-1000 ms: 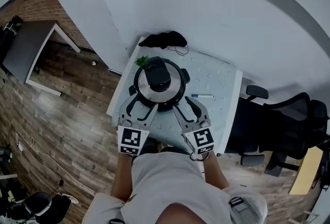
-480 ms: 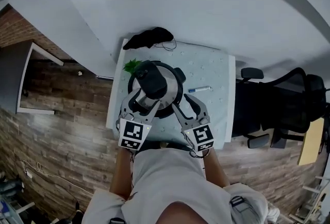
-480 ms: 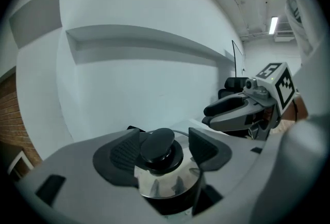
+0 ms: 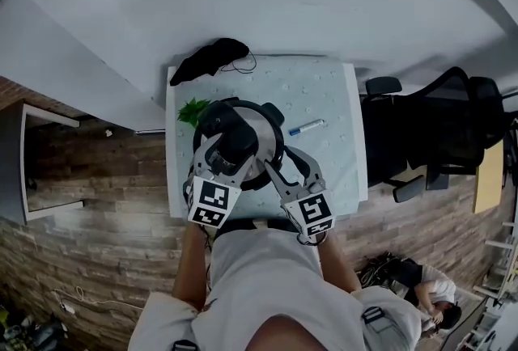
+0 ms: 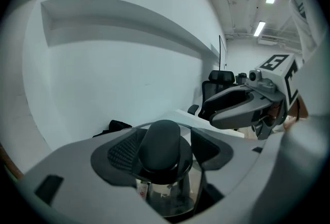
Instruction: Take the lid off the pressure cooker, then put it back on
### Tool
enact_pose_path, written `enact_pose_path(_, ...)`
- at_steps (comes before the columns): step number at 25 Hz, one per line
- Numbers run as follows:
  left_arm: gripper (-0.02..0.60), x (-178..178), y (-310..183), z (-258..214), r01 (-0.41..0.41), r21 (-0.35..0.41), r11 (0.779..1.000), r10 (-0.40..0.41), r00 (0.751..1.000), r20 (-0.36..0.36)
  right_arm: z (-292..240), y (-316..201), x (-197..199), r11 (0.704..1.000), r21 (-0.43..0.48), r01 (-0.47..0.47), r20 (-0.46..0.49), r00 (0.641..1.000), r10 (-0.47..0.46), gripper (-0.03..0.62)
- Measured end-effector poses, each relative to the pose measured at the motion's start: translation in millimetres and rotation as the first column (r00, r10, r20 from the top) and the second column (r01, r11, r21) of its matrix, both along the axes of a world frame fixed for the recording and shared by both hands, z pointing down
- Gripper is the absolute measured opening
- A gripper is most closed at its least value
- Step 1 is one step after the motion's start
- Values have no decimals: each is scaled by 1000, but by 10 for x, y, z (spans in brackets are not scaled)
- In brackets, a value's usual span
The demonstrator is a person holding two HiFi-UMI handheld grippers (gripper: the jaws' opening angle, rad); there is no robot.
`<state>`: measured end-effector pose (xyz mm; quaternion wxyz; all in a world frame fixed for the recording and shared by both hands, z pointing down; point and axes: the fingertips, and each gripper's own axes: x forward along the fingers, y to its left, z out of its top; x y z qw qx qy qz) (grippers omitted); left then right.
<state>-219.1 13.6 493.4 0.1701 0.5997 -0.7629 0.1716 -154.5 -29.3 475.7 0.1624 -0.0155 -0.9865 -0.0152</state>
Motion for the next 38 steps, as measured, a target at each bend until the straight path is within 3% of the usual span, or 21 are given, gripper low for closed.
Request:
enact_pose_path(7,327,-36,-113,170,-107,-74,992,105,994,-31,73,10,-46,998,-4,-71,-28,997,70,202)
enact_pose_path(13,291,-77,-159,330,-142,-150,978,135,989,-59,103,35,-25,995,-7,-99,-48,994,99,202)
enact_pose_path(24,278,-44,-183,375,-220,-165,961,208,974,-88,88,72,-55,993,1,-115,-46,992,115,202)
enact_pose_path(31,276,-23,-171,381,-311,-182,933,299,950,-90,69,76,-104,991,9,-131,-46,990,131,202)
enact_pose_path(38,275,10,-178,379,-420,-191,887,410,907,-91,66,47,-103,987,22,-157,-53,986,158,202)
